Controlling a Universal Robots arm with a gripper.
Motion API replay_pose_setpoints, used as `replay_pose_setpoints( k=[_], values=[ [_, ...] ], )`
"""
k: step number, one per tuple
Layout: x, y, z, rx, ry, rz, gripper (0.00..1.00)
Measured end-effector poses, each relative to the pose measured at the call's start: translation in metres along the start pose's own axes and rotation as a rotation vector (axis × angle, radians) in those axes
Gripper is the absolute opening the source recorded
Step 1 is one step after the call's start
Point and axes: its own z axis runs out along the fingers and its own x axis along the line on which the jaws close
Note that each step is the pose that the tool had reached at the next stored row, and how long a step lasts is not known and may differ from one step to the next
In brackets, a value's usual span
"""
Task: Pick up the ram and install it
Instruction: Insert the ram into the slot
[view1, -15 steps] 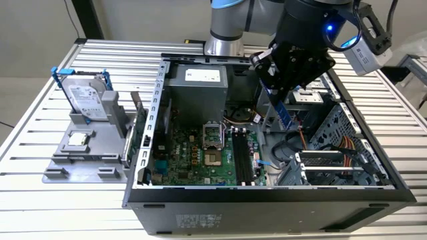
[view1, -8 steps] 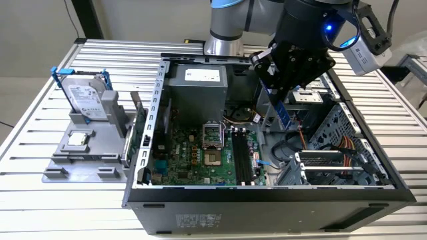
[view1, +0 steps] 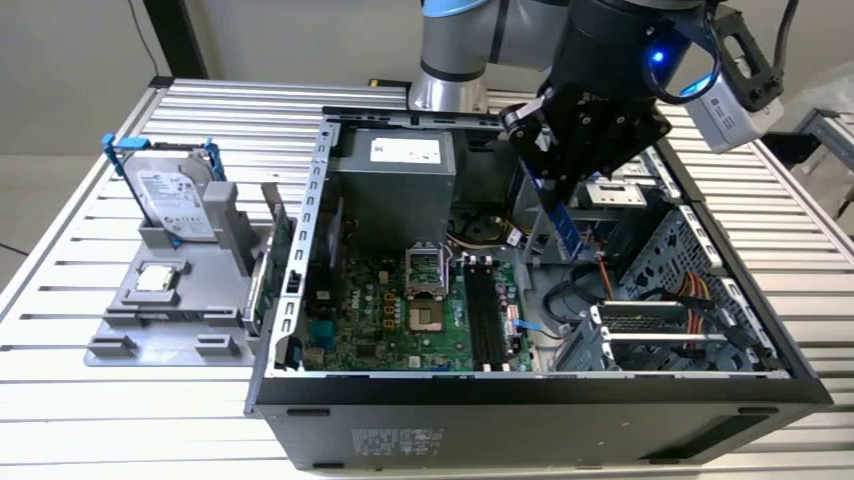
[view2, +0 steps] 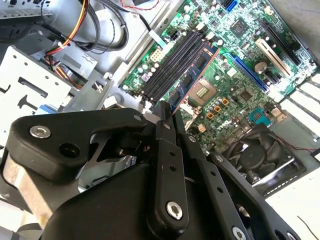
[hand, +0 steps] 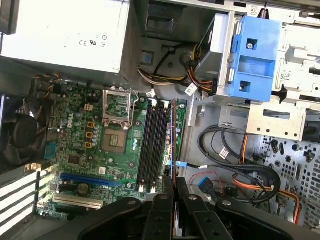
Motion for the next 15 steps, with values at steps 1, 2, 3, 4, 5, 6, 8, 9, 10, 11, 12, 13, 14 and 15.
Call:
replay_pose_setpoints(
  k=[1,2,3,4,5,6,8,9,10,11,12,13,14,15],
  values=[
    [-0.0004,-0.0001,0.0007,0.0,-0.0001,0.001,0.0],
    [-0.0008,-0.0002,0.0015,0.0,-0.0001,0.003,0.0],
    [-0.0013,-0.0002,0.0024,0.0001,0.0,0.004,0.0],
    [-0.0018,-0.0003,0.0033,0.0001,-0.0001,0.005,0.0],
    [-0.0023,-0.0004,0.0042,0.0001,-0.0001,0.006,0.0],
    [-0.0029,-0.0005,0.0051,0.0,-0.0002,0.007,0.0],
    [-0.0039,-0.0006,0.0068,0.0001,-0.0002,0.009,0.0],
    [-0.0045,-0.0007,0.0077,0.0001,-0.0002,0.009,0.0],
    [-0.0049,-0.0008,0.0086,0.0001,-0.0002,0.01,0.0],
    [-0.0054,-0.0009,0.0095,0.0001,-0.0002,0.011,0.0],
    [-0.0059,-0.001,0.0103,0.0001,-0.0002,0.011,0.0],
    [-0.0063,-0.001,0.0111,0.0001,-0.0003,0.012,0.0],
    [-0.0066,-0.0011,0.0119,0.0001,-0.0003,0.012,0.0],
    [-0.0067,-0.0011,0.0125,0.0002,-0.0002,0.013,0.0]
  ],
)
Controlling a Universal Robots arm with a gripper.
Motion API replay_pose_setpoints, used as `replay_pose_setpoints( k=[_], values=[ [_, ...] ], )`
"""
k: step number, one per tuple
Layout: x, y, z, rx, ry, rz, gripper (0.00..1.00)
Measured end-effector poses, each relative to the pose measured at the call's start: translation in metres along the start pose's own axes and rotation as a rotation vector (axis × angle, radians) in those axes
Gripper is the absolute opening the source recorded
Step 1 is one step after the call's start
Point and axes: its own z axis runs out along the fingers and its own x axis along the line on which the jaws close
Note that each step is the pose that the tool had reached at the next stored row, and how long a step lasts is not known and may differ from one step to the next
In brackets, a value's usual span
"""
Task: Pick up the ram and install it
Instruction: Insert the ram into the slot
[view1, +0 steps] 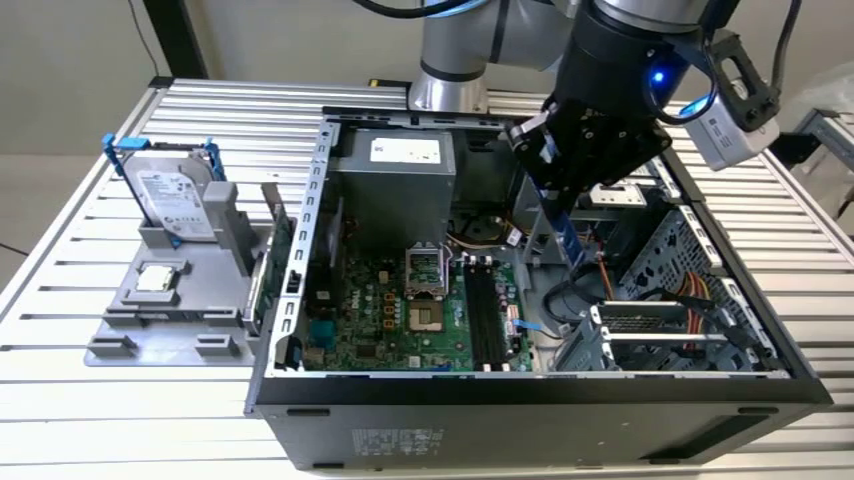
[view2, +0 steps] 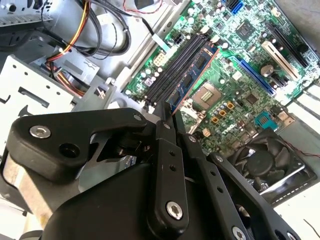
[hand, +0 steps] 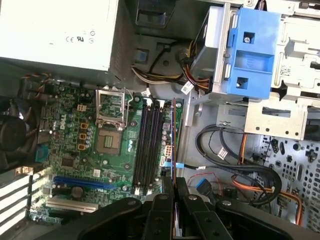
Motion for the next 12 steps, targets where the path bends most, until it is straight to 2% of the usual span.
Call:
replay_pose_setpoints(
  k=[12],
  values=[
    [-0.0005,-0.0002,0.0078,-0.0001,-0.001,0.038,0.0]
  ],
)
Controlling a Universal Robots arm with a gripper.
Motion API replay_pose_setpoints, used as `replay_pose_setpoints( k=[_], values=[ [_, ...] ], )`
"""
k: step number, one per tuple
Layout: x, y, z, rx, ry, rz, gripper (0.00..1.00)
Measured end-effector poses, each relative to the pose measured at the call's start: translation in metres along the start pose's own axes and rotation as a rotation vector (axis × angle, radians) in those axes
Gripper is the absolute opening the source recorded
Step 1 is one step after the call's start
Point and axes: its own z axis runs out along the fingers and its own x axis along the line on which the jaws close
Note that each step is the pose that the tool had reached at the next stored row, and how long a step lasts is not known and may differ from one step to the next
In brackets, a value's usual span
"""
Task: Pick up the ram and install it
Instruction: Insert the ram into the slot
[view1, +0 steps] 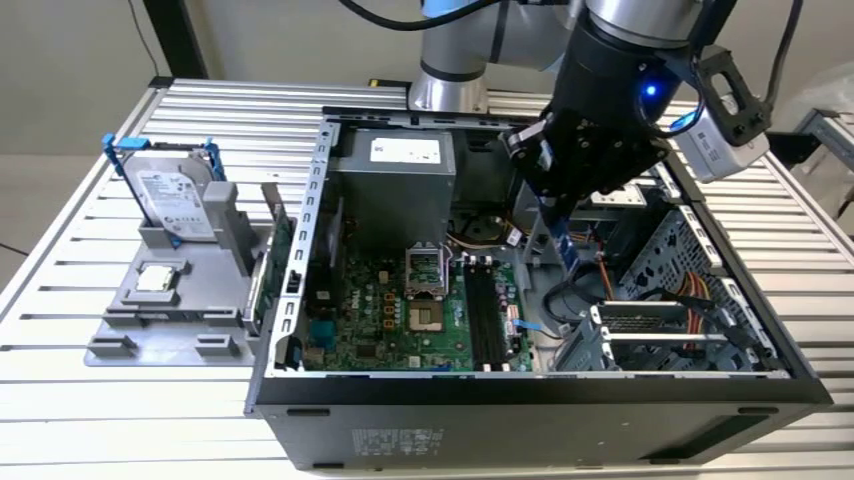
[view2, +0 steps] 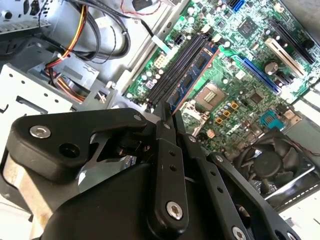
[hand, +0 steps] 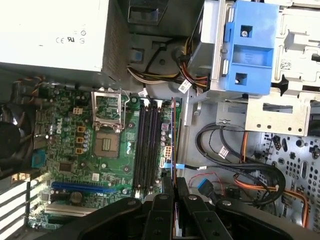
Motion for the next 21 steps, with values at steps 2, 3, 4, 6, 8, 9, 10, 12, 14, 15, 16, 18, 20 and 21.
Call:
replay_pose_setpoints(
  k=[2,3,4,6,8,9,10,12,14,15,16,18,20,21],
  values=[
    [0.0,0.0,0.0014,0.0,0.0,0.002,0.0],
    [0.0,0.0,0.0021,-0.0001,-0.0001,0.002,0.0],
    [0.0,-0.0001,0.0027,0.0,-0.0001,0.002,0.0],
    [0.0,-0.0001,0.0041,0.0,-0.0001,0.002,0.0],
    [0.0,-0.0001,0.0053,0.0001,0.0,0.003,0.0],
    [0.0,-0.0001,0.0059,0.0,0.0,0.003,0.0],
    [0.0,-0.0002,0.0065,0.0,-0.0001,0.003,0.0],
    [0.0,-0.0002,0.0078,0.0,-0.0001,0.003,0.0],
    [0.0,-0.0002,0.0091,0.0,-0.0001,0.004,0.0],
    [0.0,-0.0002,0.0098,-0.0001,-0.0001,0.004,0.0],
    [0.0,-0.0003,0.0104,0.0,-0.0001,0.004,0.0],
    [0.0,-0.0003,0.0117,0.0,-0.0001,0.005,0.0],
    [0.0,-0.0003,0.0129,0.0,-0.0001,0.005,0.0],
    [0.0,-0.0003,0.0134,0.0,-0.0001,0.005,0.0]
  ],
)
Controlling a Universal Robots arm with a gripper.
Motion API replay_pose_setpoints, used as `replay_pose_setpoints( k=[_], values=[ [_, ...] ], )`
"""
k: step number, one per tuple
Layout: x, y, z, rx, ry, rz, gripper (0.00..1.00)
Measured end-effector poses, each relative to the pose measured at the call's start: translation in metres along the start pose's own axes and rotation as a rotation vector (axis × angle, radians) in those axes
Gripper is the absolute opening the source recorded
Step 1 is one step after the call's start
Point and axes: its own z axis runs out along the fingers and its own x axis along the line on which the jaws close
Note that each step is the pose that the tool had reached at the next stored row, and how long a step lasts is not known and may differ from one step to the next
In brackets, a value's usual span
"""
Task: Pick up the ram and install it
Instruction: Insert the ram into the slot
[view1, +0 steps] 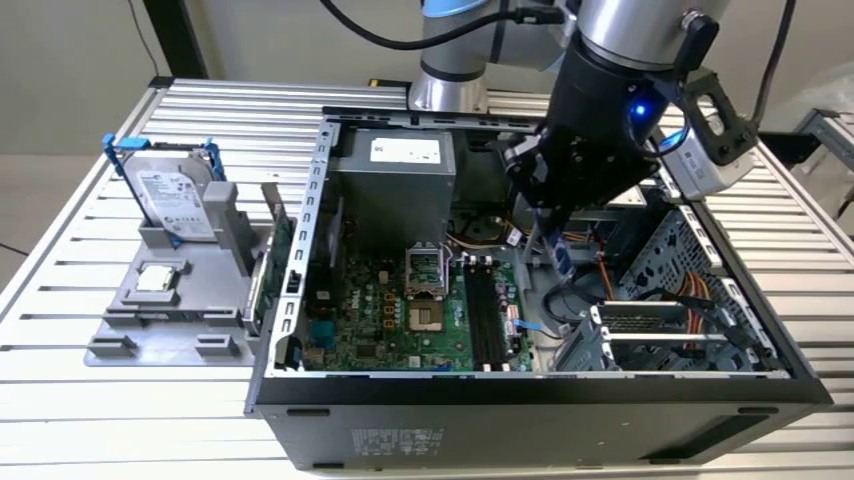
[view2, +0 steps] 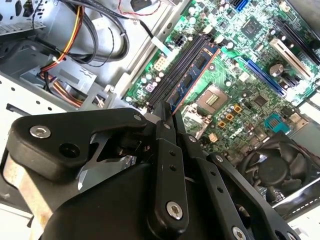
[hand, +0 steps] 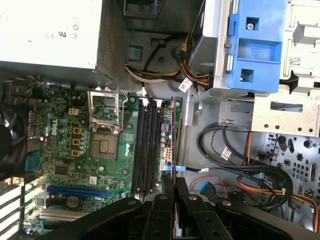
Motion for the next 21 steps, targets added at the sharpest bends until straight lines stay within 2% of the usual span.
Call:
replay_pose_setpoints(
  k=[12,21],
  values=[
    [0.0003,0.0,0.0078,0.0002,0.0,0.003,0.0],
    [0.0006,0.0026,0.0133,-0.0001,-0.0002,0.008,0.0]
  ],
)
